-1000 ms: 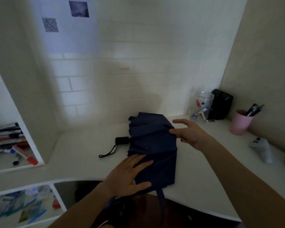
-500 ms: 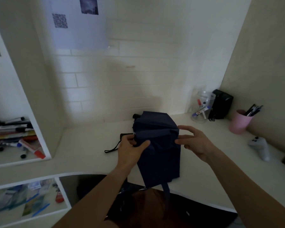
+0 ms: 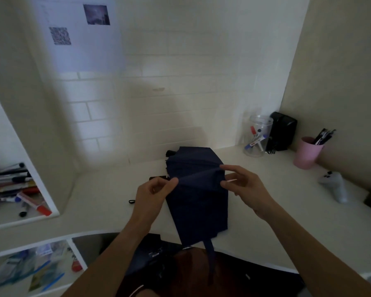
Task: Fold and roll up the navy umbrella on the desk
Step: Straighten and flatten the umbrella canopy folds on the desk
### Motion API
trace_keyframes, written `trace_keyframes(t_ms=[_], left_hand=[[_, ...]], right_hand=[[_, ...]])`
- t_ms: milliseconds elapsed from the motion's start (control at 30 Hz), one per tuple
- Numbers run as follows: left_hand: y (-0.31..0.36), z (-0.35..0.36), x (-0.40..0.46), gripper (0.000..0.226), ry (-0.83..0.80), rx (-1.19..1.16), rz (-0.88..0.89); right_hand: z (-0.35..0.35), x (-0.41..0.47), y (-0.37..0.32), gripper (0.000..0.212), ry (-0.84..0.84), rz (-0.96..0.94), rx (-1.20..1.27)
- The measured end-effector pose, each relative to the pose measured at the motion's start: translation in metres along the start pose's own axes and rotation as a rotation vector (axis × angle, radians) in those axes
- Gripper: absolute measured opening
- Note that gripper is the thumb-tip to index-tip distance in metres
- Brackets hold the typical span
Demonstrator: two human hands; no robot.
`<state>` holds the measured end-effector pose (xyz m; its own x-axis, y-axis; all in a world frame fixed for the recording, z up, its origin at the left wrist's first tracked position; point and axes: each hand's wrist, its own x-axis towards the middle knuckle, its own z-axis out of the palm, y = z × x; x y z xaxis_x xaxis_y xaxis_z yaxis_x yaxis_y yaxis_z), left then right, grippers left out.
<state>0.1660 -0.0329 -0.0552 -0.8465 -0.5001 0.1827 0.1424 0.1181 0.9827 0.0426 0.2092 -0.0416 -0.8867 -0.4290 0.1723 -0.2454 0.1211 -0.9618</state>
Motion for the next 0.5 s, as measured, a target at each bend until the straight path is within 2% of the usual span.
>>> trace_keyframes(t_ms=[67, 133, 300, 500], left_hand=[[-0.004, 0.004, 0.0, 0.031, 0.018, -0.081, -0.072], [-0.008, 0.01, 0.0, 0.023, 0.044, -0.135, -0.104], [-0.009, 0.009, -0.003, 0.017, 0.043, -0.162, -0.054], [-0.002, 0.009, -0.007, 0.024, -0.074, -0.062, -0.014]], right_hand=[[0.002, -0.001, 0.003, 0.038, 0.003, 0.026, 0.069], [0.002, -0.001, 0.007, 0.034, 0.011, 0.057, 0.135], [-0.006, -0.004, 0.018, 0.036, 0.042, 0.061, 0.218], [-0.009, -0.007, 0.012, 0.044, -0.045, -0.01, 0.057]])
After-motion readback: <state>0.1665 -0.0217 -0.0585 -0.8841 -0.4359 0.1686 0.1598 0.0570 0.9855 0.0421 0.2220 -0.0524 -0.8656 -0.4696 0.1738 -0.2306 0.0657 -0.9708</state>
